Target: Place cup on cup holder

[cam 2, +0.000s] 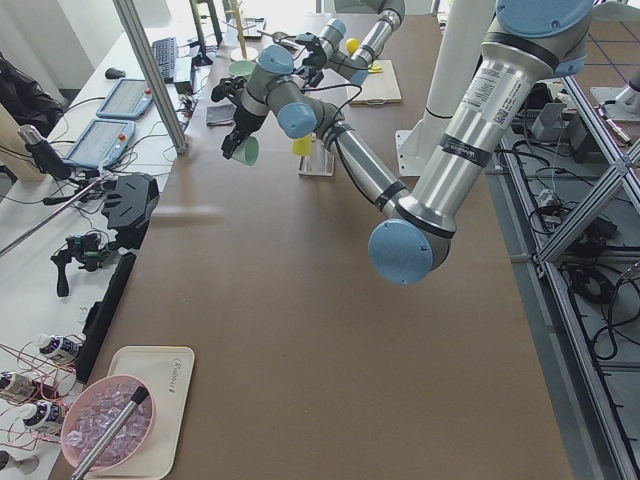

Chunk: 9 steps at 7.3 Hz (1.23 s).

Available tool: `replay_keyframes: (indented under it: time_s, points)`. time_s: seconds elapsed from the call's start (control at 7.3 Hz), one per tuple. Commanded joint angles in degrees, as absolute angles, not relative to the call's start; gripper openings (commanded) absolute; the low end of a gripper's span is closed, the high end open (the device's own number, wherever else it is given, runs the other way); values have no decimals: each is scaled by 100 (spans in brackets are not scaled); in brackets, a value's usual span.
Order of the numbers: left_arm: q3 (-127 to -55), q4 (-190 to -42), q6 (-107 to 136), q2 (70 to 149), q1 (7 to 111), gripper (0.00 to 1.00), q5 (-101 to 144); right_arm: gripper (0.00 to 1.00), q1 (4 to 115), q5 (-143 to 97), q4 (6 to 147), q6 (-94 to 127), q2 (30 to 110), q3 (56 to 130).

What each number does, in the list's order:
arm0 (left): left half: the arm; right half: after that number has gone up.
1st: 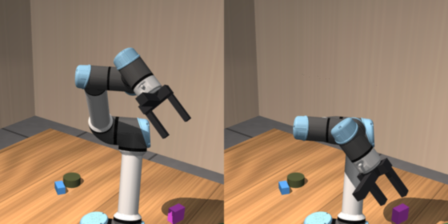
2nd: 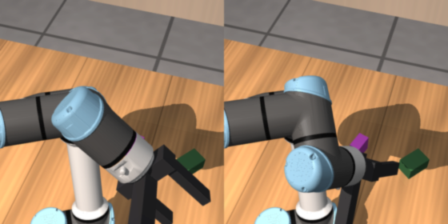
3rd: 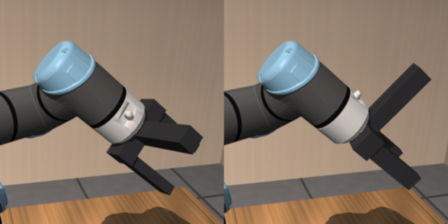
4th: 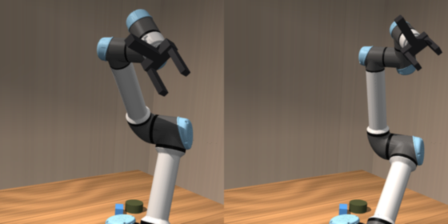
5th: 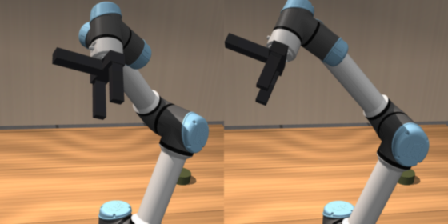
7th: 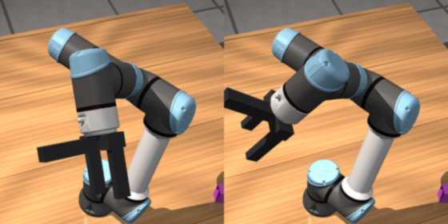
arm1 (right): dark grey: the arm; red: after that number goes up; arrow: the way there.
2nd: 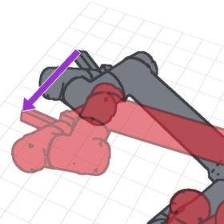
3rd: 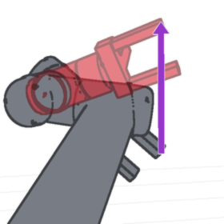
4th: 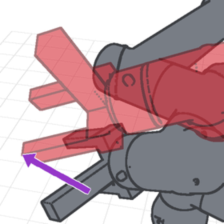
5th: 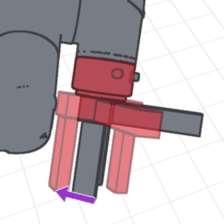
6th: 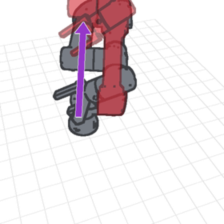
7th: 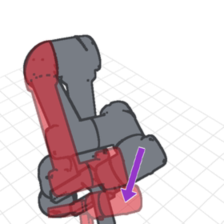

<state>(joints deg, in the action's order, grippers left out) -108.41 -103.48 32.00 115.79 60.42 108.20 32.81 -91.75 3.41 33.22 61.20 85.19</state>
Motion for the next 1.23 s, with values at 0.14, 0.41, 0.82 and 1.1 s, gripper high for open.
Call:
replay_keyframes:
  time_s: [0.14, 0.41, 0.82, 1.1]
  points:
    - [-10828, -13017, 3884, 10945, 6003, 0, 10784, 0, 3068, -8983, 343, 2944, 6108, 8402]
    - [-10749, -14058, 3850, 10784, 5793, 0, 10636, 0, 3023, -8947, 343, 2918, 6126, 8367]
    - [-10653, -15728, 3719, 10364, 4118, 0, 8356, 0, 3023, -8833, 343, 2857, 6126, 8306]
    - [-10487, -16634, 2904, 10204, 3519, 0, 7615, 0, 3023, -8772, 343, 2830, 6108, 8271]
